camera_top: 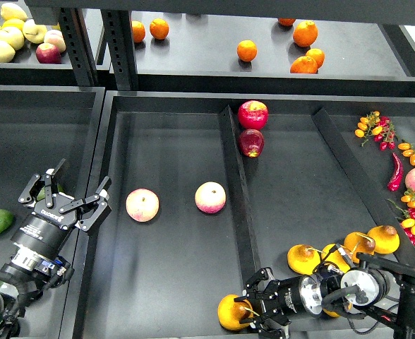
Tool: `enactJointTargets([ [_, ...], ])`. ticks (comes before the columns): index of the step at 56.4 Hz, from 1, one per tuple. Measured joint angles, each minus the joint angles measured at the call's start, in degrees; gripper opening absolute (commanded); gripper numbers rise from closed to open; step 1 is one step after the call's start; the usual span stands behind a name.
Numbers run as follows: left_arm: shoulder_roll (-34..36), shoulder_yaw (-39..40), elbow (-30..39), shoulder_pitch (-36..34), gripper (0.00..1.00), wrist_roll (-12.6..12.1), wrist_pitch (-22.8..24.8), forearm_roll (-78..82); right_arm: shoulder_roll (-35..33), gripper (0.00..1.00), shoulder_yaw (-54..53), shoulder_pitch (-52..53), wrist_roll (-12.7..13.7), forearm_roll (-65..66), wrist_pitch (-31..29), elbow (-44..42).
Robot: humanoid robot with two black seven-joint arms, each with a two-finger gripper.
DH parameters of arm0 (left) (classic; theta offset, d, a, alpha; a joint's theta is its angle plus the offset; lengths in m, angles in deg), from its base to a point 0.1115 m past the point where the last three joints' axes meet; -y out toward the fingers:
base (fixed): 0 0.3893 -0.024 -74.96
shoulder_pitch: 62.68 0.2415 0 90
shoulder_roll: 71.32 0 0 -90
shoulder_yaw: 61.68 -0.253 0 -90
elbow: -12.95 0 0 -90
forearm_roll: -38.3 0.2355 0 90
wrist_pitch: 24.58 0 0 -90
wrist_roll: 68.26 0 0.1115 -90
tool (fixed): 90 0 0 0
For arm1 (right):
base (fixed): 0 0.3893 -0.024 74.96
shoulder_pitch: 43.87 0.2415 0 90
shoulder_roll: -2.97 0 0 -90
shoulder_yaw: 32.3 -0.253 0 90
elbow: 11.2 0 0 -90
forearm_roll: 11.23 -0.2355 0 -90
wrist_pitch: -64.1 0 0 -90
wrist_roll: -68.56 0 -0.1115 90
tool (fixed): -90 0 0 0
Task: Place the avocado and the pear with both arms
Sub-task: 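Close the right gripper on the yellow pear and lift it, then carry the pear beside the other yellow pears and open the right gripper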
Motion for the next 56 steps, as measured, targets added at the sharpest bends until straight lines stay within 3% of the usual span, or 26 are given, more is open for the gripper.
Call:
enactJointTargets([
  [38, 0.0, -0.2, 0.0, 0.0, 0.99, 0.0, 0.0, 0.2, -0.2, 0.32, -9.8, 0.5, 0.0, -0.5, 0.1, 1.0],
  [56, 0.0, -0.9, 0.0, 0.0, 0.99, 0.0, 0.0, 0.9, -6.6, 0.33, -14.0, 0.1, 0.0, -0.7, 0.1, 5.9],
])
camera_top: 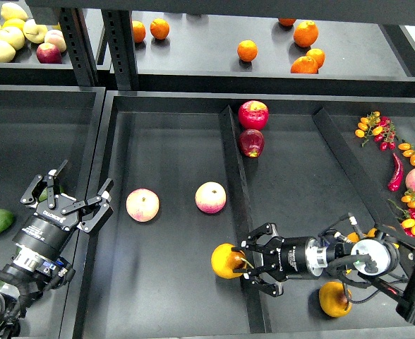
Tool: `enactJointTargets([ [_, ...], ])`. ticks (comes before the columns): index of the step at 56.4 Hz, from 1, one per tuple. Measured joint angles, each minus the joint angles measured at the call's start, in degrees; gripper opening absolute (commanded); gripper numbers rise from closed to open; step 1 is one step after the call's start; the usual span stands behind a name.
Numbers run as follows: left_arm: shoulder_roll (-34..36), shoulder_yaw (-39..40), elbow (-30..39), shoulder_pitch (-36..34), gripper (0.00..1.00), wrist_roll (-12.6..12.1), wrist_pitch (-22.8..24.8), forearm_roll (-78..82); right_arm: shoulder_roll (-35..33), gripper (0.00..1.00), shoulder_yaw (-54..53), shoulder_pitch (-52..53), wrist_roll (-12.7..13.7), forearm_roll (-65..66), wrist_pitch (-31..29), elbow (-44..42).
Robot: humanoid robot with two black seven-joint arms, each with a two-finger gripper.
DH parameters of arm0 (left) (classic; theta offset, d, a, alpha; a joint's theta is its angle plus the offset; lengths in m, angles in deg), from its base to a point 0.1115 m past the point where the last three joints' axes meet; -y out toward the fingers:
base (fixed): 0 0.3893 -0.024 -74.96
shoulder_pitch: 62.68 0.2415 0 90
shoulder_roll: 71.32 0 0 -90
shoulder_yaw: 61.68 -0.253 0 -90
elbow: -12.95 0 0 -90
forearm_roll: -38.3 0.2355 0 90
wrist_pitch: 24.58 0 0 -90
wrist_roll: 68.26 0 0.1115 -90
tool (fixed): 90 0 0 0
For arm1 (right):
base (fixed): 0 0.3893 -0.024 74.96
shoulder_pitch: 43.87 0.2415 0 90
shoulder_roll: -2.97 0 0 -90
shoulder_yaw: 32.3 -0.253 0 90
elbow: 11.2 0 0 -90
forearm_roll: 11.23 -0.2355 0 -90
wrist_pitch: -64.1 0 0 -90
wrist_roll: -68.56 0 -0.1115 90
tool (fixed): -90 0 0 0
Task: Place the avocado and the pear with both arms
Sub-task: 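Carry the pear beside the other yellow pears and open the right gripper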
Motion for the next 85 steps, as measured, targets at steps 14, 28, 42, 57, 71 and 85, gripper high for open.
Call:
enactJointTargets([
  [14, 0.0, -0.9, -0.1, 0.0, 0.99, 0.0, 0.0, 0.1, -7.8, 0.34, 0.0, -1.7, 0.0, -0.5, -0.8, 2.5],
  [28, 0.0, -1.8, -0.3, -0.1, 0.99, 0.0, 0.0, 0.1, -11.9, 0.35, 0.1, -4.2, 0.0, -0.3, -1.3, 2.7],
  [42, 0.0, -2.3, -0.5, -0.4, 0.99, 0.0, 0.0, 0.1, -11.6, 0.38, 0.2, -6.5, 0.0, 1.3, -1.3, 1.2],
  [57, 0.0, -2.7, -0.5, -0.5, 0.99, 0.0, 0.0, 0.1, -11.1, 0.4, 0.2, -8.5, 0.0, 3.6, -1.3, -0.7],
  [71, 0.0, -2.7, -0.5, -0.4, 0.99, 0.0, 0.0, 0.1, -10.4, 0.44, 0.2, -9.6, 0.0, 5.3, -1.6, -2.5],
  [85, 0.0, -2.6, -0.4, -0.4, 0.99, 0.0, 0.0, 0.1, -9.4, 0.72, 0.0, -9.8, 0.0, 6.6, -2.1, -3.7],
])
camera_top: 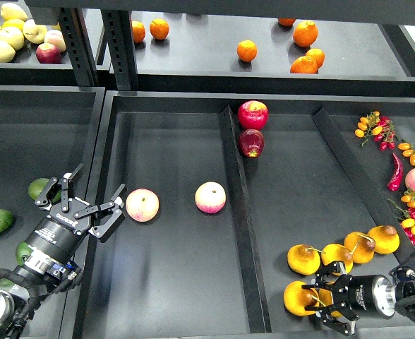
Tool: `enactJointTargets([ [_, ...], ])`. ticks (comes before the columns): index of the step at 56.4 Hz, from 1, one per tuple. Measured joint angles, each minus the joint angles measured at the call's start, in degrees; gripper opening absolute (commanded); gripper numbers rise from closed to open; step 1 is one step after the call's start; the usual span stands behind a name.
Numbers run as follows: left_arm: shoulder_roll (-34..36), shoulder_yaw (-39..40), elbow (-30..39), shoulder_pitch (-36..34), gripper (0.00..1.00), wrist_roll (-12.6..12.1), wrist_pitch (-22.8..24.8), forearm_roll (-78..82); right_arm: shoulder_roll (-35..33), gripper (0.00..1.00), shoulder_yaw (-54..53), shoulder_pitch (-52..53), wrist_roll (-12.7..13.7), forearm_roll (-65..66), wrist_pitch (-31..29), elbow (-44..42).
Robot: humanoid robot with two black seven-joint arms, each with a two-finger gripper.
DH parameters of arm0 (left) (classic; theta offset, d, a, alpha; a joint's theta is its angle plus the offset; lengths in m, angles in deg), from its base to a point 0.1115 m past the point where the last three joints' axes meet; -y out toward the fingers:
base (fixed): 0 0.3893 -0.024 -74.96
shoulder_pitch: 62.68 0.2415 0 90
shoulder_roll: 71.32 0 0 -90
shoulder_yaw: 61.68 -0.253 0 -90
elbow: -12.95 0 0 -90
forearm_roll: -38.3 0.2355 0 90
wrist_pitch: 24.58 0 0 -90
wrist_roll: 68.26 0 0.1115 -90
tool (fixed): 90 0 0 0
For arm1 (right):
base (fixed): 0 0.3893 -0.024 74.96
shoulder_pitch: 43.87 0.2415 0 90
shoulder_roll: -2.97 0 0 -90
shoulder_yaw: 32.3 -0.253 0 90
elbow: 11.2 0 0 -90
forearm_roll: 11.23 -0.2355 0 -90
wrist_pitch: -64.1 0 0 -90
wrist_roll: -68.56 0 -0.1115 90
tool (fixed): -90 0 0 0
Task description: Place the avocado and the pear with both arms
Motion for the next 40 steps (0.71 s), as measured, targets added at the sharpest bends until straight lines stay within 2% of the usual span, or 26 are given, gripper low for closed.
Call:
enactJointTargets([
  [10, 0.0, 0.0, -0.3, 0.0, 0.99, 0.0, 0.0, 0.0, 0.0, 0.84, -0.1, 0.3, 0.0, 1.6, 0.0, 0.0],
  [27, 0.0, -0.1, -0.5, 0.1, 0.99, 0.0, 0.0, 0.0, 1.1, 0.97, -6.2, 0.2, 0.0, 1.3, 0.1, 0.7],
  [40, 0.0, -0.4, -0.6, 0.1, 0.99, 0.0, 0.0, 0.0, 6.2, 0.98, -14.9, 0.0, 0.0, -1.7, 0.8, 1.9],
])
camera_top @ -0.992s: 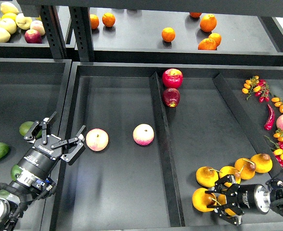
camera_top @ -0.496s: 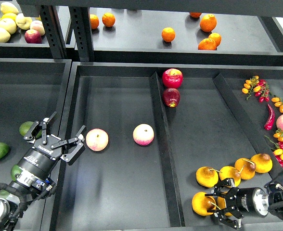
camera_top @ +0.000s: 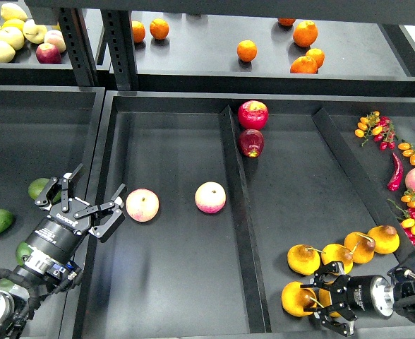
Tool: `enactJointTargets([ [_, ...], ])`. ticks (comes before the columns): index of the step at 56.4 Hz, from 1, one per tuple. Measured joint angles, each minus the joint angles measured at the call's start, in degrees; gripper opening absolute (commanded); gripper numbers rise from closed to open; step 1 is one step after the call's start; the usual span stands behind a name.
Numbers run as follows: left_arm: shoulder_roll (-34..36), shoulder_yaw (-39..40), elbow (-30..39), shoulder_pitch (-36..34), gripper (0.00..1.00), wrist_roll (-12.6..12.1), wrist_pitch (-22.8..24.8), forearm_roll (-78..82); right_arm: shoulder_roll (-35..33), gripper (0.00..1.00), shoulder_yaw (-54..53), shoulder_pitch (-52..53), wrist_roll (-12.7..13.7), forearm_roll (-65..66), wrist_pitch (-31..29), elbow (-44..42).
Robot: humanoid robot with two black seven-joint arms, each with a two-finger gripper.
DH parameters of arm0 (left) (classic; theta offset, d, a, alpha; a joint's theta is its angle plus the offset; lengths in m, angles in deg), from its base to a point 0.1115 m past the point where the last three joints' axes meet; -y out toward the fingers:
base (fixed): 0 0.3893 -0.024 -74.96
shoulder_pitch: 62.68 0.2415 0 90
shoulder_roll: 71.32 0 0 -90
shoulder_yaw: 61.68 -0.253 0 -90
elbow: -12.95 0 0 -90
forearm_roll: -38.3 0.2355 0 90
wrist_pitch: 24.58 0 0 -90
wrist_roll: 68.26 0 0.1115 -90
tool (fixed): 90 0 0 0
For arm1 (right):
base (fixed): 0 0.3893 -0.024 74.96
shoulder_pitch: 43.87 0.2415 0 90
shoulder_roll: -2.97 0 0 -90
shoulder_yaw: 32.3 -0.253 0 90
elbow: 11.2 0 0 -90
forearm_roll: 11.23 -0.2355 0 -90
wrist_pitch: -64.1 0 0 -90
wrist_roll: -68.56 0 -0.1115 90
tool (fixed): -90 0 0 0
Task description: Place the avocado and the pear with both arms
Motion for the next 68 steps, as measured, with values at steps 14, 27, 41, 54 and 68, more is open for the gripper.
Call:
enactJointTargets([
  [14, 0.0, 0.1, -0.1, 0.2, 0.99, 0.0, 0.0, 0.1, 17.0, 0.98, -19.2, -0.5, 0.0, -0.2, 0.6, -3.9],
  [27, 0.0, 1.5, -1.5, -0.5, 0.99, 0.0, 0.0, 1.0, 30.9, 0.98, -32.8, -0.2, 0.0, 0.8, 0.2, -9.2],
  [41, 0.0, 8.6, -4.0, -3.7, 0.99, 0.0, 0.0, 1.1, 35.0, 0.99, -46.5, -0.6, 0.0, 1.4, -3.4, -13.4],
  [54, 0.0, 12.2, -4.1, -5.1, 0.99, 0.0, 0.0, 1.6, 35.0, 0.99, -56.6, -0.6, 0.0, 1.7, -9.5, -16.4],
  [68, 0.0, 11.7, -3.3, -5.1, 0.99, 0.0, 0.0, 6.3, 35.0, 1.0, -57.1, -1.5, 0.0, 0.6, -12.4, -17.2],
])
